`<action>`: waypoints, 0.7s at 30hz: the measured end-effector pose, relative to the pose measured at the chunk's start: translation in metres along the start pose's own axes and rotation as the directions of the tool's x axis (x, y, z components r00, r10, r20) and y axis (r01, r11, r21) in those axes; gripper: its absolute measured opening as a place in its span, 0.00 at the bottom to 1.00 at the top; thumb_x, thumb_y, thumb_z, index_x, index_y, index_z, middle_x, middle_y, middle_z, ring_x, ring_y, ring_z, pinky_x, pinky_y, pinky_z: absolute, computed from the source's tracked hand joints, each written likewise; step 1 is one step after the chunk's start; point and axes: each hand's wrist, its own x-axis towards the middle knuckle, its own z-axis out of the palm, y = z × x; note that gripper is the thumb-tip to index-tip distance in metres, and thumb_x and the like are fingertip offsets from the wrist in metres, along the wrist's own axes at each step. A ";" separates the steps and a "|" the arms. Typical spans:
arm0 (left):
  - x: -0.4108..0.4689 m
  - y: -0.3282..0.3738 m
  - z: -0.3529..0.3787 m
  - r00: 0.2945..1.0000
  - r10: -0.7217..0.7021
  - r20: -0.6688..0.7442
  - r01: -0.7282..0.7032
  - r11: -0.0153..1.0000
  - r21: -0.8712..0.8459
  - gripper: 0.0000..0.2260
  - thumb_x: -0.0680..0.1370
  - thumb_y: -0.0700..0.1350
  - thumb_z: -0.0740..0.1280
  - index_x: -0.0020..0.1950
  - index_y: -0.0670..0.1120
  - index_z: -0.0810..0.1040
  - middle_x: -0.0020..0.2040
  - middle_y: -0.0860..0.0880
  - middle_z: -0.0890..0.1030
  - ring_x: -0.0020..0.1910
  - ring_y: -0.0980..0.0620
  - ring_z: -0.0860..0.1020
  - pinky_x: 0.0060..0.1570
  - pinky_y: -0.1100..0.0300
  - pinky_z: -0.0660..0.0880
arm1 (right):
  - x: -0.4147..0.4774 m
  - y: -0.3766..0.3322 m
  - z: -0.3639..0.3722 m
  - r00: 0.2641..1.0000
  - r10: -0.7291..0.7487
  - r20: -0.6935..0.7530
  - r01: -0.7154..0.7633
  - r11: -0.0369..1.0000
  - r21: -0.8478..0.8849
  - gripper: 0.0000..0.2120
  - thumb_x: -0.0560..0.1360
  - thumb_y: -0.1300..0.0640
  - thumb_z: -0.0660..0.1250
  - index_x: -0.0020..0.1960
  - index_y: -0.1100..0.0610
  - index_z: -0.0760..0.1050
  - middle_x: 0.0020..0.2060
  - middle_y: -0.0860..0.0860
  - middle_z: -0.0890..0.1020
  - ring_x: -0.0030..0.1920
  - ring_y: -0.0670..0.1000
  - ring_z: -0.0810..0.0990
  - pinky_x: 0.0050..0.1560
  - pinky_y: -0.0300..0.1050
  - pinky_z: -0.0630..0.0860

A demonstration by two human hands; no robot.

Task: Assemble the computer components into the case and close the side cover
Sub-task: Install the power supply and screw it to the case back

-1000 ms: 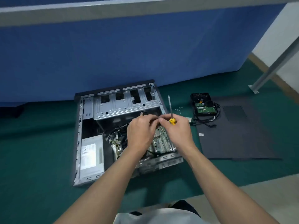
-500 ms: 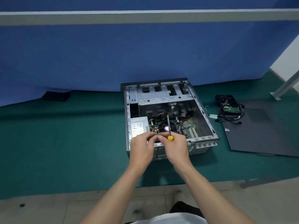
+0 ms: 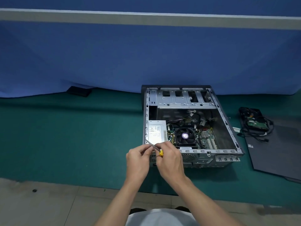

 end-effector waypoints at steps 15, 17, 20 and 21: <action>-0.015 -0.032 -0.003 0.815 -0.545 0.195 0.571 0.704 -0.423 0.11 0.79 0.37 0.64 0.41 0.42 0.84 0.38 0.46 0.85 0.35 0.52 0.81 0.40 0.59 0.78 | -0.028 -0.003 0.029 0.985 -0.131 -0.108 0.111 0.979 -0.172 0.06 0.69 0.63 0.75 0.44 0.59 0.80 0.39 0.53 0.79 0.26 0.56 0.77 0.22 0.48 0.73; -0.013 -0.030 -0.003 0.820 -0.535 0.202 0.564 0.699 -0.440 0.12 0.79 0.36 0.65 0.38 0.43 0.83 0.35 0.46 0.84 0.34 0.53 0.80 0.37 0.61 0.76 | -0.027 -0.004 0.032 0.985 -0.128 -0.119 0.104 0.976 -0.191 0.07 0.68 0.61 0.76 0.44 0.58 0.80 0.39 0.53 0.78 0.25 0.56 0.77 0.21 0.46 0.71; -0.010 -0.029 -0.004 0.821 -0.538 0.192 0.562 0.701 -0.438 0.11 0.78 0.37 0.67 0.37 0.44 0.84 0.35 0.47 0.84 0.34 0.54 0.80 0.36 0.62 0.75 | -0.026 -0.003 0.035 0.984 -0.131 -0.121 0.101 0.969 -0.228 0.12 0.64 0.65 0.77 0.44 0.58 0.79 0.38 0.53 0.77 0.25 0.55 0.76 0.19 0.47 0.71; -0.009 -0.029 -0.004 0.818 -0.543 0.190 0.565 0.696 -0.443 0.11 0.78 0.37 0.67 0.38 0.44 0.84 0.35 0.47 0.84 0.33 0.55 0.79 0.36 0.62 0.75 | -0.026 -0.003 0.036 0.983 -0.134 -0.124 0.102 0.966 -0.236 0.12 0.63 0.65 0.77 0.44 0.58 0.79 0.38 0.53 0.77 0.25 0.55 0.76 0.19 0.47 0.71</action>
